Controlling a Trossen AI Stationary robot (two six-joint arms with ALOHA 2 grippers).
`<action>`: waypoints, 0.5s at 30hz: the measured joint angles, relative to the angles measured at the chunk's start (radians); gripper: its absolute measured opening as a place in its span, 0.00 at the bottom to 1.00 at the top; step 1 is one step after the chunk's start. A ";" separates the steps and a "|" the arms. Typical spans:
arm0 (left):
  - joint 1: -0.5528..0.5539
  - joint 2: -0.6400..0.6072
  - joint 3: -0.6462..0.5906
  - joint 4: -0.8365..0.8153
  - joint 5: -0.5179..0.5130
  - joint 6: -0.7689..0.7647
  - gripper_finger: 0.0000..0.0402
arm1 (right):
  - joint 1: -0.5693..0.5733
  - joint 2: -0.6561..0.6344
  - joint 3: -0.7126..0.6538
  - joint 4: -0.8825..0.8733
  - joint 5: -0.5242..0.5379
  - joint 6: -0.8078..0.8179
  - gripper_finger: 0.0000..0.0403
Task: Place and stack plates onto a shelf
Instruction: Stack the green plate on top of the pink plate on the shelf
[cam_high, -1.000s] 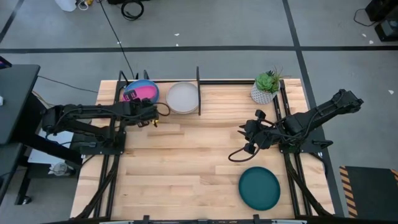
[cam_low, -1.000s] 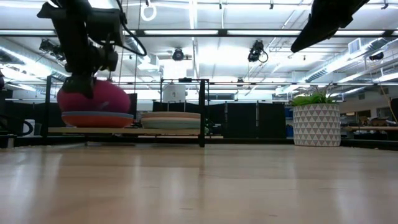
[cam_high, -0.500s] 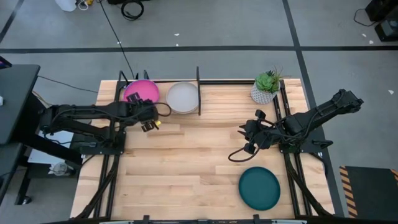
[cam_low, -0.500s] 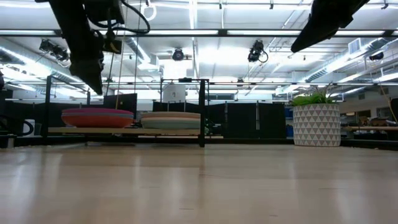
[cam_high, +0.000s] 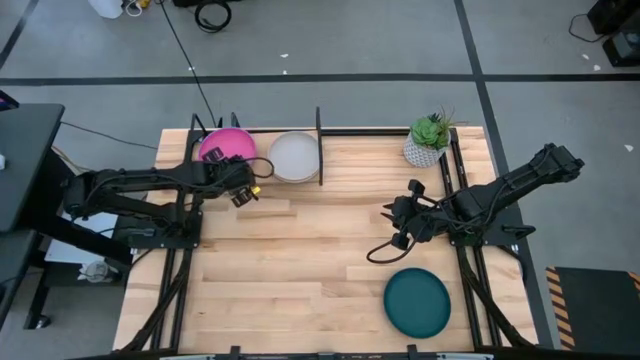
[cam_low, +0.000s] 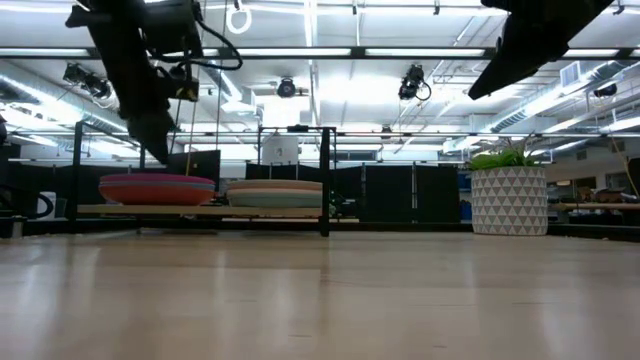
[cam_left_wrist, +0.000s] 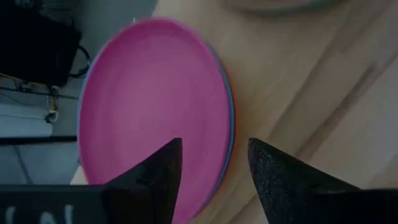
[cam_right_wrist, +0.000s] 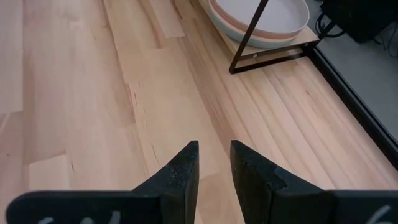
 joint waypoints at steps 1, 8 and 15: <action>0.001 0.000 -0.008 0.024 0.000 0.001 0.47 | 0.000 0.000 0.000 0.000 -0.001 0.000 0.24; 0.001 0.020 -0.039 0.062 -0.005 0.021 0.47 | 0.000 0.000 0.000 0.008 -0.003 0.000 0.24; 0.001 -0.004 -0.020 0.063 -0.063 0.053 0.47 | 0.000 0.000 0.000 0.018 -0.005 -0.003 0.24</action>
